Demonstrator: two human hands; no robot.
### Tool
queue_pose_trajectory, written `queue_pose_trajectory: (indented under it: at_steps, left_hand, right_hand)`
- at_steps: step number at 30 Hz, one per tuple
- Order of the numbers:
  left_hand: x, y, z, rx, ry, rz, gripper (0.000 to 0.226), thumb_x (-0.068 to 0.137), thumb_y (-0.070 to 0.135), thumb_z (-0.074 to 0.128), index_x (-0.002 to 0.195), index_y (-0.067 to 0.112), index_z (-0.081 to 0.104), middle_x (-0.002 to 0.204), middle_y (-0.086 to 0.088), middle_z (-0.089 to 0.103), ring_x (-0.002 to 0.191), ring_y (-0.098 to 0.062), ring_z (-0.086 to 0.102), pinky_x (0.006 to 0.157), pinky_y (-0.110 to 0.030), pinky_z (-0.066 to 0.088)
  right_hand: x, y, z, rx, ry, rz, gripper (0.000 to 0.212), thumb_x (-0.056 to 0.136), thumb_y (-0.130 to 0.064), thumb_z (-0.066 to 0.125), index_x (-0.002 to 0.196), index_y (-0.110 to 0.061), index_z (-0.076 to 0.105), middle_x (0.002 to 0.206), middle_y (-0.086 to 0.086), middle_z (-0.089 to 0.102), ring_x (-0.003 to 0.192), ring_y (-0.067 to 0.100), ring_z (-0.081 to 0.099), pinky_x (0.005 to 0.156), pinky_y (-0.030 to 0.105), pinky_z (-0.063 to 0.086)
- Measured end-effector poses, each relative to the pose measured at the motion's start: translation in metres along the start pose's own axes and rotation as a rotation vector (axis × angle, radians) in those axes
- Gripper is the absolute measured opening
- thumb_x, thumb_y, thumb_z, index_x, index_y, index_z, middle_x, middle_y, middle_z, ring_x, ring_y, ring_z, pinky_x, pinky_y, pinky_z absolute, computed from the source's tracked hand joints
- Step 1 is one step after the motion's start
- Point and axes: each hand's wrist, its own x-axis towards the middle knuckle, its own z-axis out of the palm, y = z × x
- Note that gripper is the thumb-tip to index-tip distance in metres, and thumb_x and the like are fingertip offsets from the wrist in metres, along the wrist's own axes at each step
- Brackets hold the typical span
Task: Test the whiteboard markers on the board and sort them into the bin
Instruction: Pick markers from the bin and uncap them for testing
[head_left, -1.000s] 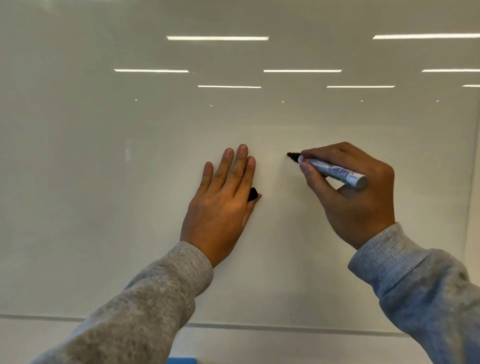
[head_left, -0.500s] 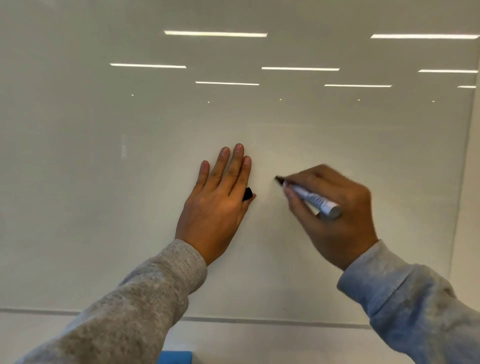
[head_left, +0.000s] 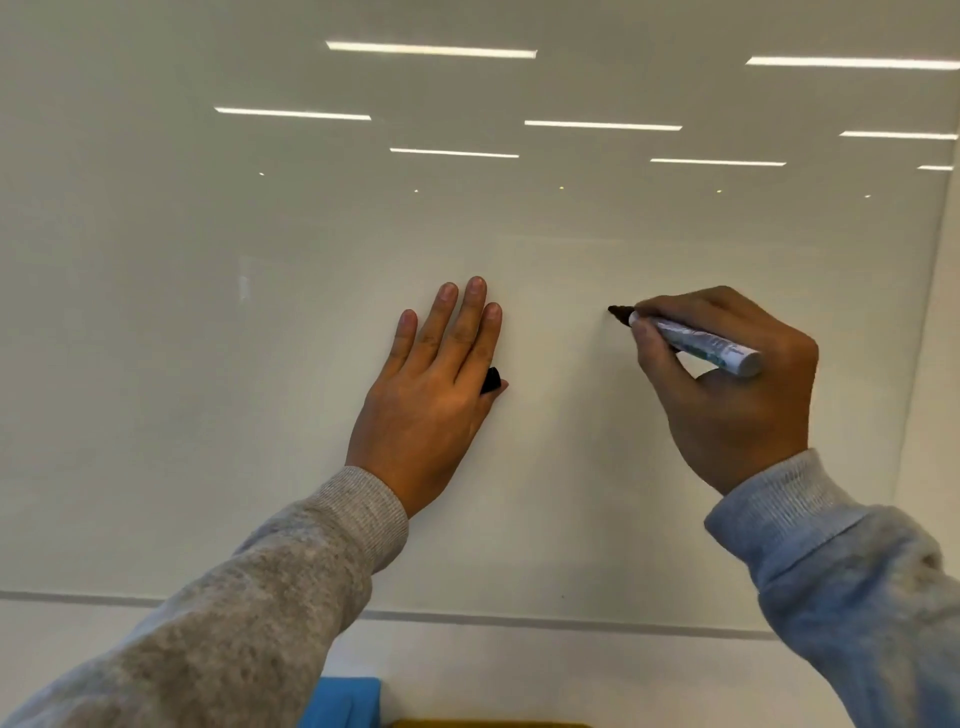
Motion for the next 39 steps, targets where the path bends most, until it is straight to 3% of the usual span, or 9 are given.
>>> queue_pose_trajectory:
  at_steps: [5,9,14,18,23,28,32,36,39]
  left_hand:
    - [-0.002,0.000,0.002,-0.004,-0.007,0.006,0.063,0.105,0.035,0.040,0.157,0.005,0.020,0.165,-0.014,0.011,0.153,-0.032,0.009,0.119,-0.055,0.026]
    - [-0.003,0.000,0.002,-0.006,0.007,0.003,0.061,0.106,0.034,0.039,0.156,0.004,0.022,0.165,-0.015,0.013,0.153,-0.032,0.010,0.119,-0.055,0.026]
    - [-0.004,0.000,0.002,0.007,0.003,0.007,0.061,0.106,0.035,0.039,0.156,0.004,0.021,0.165,-0.016,0.013,0.153,-0.033,0.010,0.119,-0.055,0.026]
    - [-0.006,0.001,0.002,0.004,0.013,0.002,0.061,0.106,0.034,0.041,0.156,0.004,0.022,0.165,-0.015,0.014,0.153,-0.032,0.011,0.119,-0.055,0.026]
    - [-0.007,-0.001,-0.002,-0.004,-0.027,0.021,0.062,0.106,0.034,0.039,0.157,0.005,0.019,0.165,-0.015,0.011,0.153,-0.032,0.009,0.120,-0.054,0.026]
    - [-0.006,-0.005,-0.009,-0.027,-0.059,0.018,0.062,0.105,0.037,0.039,0.157,0.009,0.021,0.166,-0.010,0.011,0.153,-0.027,0.010,0.121,-0.050,0.026]
    - [-0.003,-0.007,-0.019,-0.034,-0.102,0.018,0.061,0.104,0.038,0.040,0.157,0.010,0.024,0.166,-0.009,0.013,0.153,-0.026,0.012,0.121,-0.046,0.025]
    - [-0.003,-0.009,-0.024,-0.035,-0.143,0.032,0.061,0.104,0.037,0.039,0.156,0.009,0.025,0.166,-0.010,0.012,0.153,-0.027,0.011,0.120,-0.048,0.027]
    - [-0.003,-0.008,-0.025,-0.035,-0.166,0.032,0.061,0.104,0.036,0.039,0.156,0.008,0.025,0.166,-0.011,0.012,0.153,-0.028,0.011,0.120,-0.049,0.028]
  right_hand:
    - [-0.029,-0.010,0.008,0.033,-0.265,-0.127,0.012,0.090,-0.009,0.074,0.101,-0.004,0.077,0.096,0.006,0.071,0.081,0.014,0.067,0.073,0.024,0.055]
    - [-0.011,0.001,-0.002,0.007,-0.031,0.009,0.012,0.092,-0.014,0.073,0.100,-0.006,0.077,0.095,0.004,0.073,0.081,0.014,0.069,0.074,0.021,0.055]
    - [-0.029,-0.008,0.008,0.018,-0.210,-0.101,0.012,0.090,-0.010,0.075,0.100,-0.004,0.077,0.095,0.006,0.072,0.080,0.014,0.067,0.072,0.022,0.054]
    - [-0.018,0.001,-0.001,-0.010,-0.024,-0.002,0.013,0.093,-0.014,0.073,0.101,-0.004,0.077,0.095,0.005,0.072,0.080,0.012,0.067,0.074,0.016,0.052]
    - [-0.050,-0.010,0.003,0.013,-0.388,-0.212,0.016,0.092,-0.013,0.072,0.104,-0.003,0.075,0.097,0.009,0.069,0.080,0.020,0.067,0.073,0.026,0.056]
    - [-0.029,0.003,-0.012,-0.004,-0.132,-0.031,0.013,0.090,-0.010,0.075,0.101,-0.004,0.077,0.095,0.006,0.071,0.079,0.014,0.066,0.072,0.022,0.054]
    - [-0.043,-0.006,-0.004,0.035,-0.313,-0.106,0.015,0.089,-0.009,0.075,0.104,-0.003,0.076,0.097,0.006,0.070,0.081,0.015,0.066,0.074,0.021,0.054]
    - [-0.023,0.006,-0.015,0.000,-0.085,-0.004,0.014,0.090,-0.010,0.074,0.102,-0.003,0.077,0.096,0.008,0.072,0.081,0.015,0.067,0.076,0.017,0.053]
    - [-0.042,-0.002,-0.010,0.026,-0.231,-0.047,0.011,0.091,-0.009,0.074,0.100,-0.004,0.076,0.095,0.008,0.069,0.079,0.017,0.067,0.075,0.020,0.053]
